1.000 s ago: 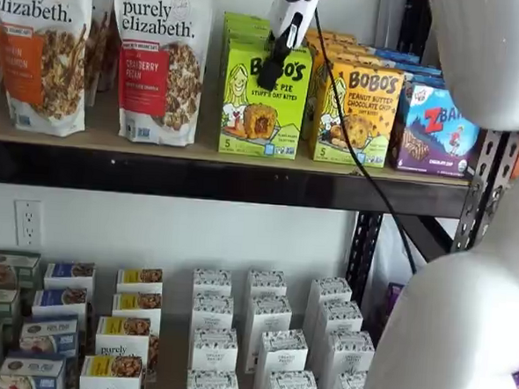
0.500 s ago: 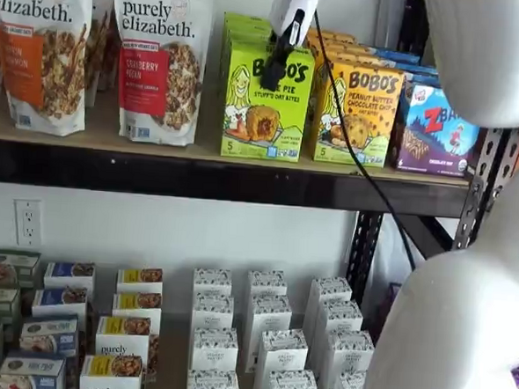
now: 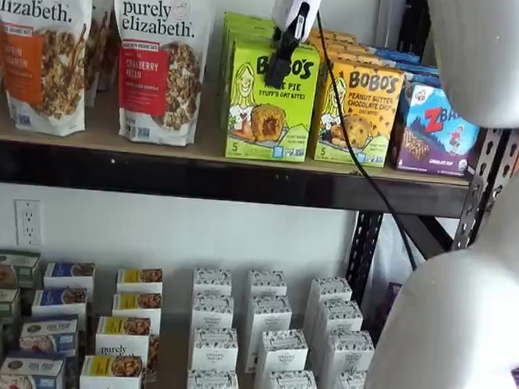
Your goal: Pick the green box on the top shelf, the fourth from the left
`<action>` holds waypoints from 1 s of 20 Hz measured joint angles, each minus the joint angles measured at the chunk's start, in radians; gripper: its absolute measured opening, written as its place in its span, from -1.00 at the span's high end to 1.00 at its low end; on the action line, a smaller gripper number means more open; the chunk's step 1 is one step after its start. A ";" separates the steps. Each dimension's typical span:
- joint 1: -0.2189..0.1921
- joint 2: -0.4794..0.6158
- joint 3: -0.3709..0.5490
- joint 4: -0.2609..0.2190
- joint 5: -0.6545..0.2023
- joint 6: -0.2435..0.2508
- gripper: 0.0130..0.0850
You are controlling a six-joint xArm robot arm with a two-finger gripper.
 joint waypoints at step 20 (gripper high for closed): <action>-0.040 -0.154 0.065 0.048 0.149 -0.006 0.44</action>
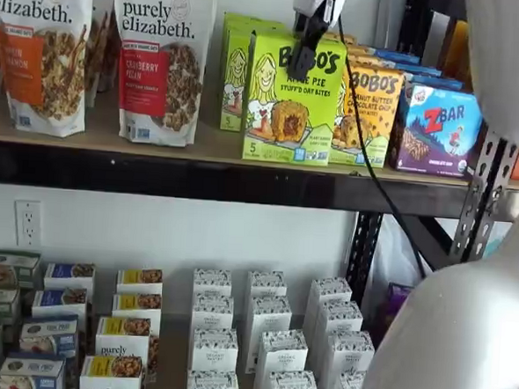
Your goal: Pick the green box on the top shelf, the fourth from the left
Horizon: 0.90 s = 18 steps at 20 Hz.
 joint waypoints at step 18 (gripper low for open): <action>-0.048 -0.185 0.175 0.005 0.055 -0.040 0.44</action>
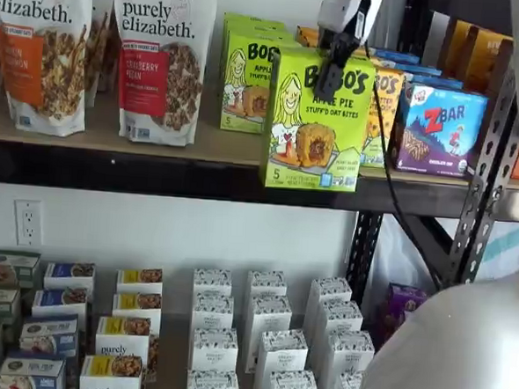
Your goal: Pick the green box on the top shelf, the fourth from the left
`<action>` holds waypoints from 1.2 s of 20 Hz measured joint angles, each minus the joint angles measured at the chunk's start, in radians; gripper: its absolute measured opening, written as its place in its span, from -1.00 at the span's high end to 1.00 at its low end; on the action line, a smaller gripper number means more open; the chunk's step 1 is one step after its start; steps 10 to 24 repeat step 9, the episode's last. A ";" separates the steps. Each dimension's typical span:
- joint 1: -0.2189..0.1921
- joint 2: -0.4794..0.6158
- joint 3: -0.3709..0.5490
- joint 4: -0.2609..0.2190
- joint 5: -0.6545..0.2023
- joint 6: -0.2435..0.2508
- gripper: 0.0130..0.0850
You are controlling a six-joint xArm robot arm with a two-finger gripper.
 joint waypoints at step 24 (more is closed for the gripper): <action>-0.038 -0.074 0.071 0.020 0.026 -0.031 0.44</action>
